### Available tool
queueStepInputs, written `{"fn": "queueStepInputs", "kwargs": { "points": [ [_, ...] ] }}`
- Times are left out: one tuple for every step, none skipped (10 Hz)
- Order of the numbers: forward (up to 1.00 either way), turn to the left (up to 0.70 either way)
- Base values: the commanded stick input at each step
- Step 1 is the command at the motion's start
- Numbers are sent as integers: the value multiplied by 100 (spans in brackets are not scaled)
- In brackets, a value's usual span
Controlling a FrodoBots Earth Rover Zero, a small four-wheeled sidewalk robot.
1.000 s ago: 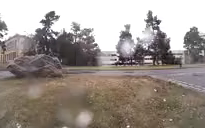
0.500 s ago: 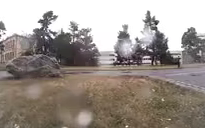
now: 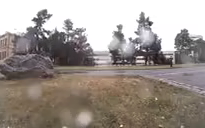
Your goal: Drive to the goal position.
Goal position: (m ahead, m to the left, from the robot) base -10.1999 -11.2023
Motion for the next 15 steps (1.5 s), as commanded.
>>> {"fn": "queueStepInputs", "kwargs": {
  "points": [
    [0, -85],
    [0, -85],
    [0, -85],
    [0, -85],
    [0, -85],
    [0, -85],
    [0, -85],
    [0, -85],
    [0, -85],
    [0, -85],
    [0, -85],
    [0, -85],
    [0, -85],
    [0, -85],
    [0, -85]
  ]
}}
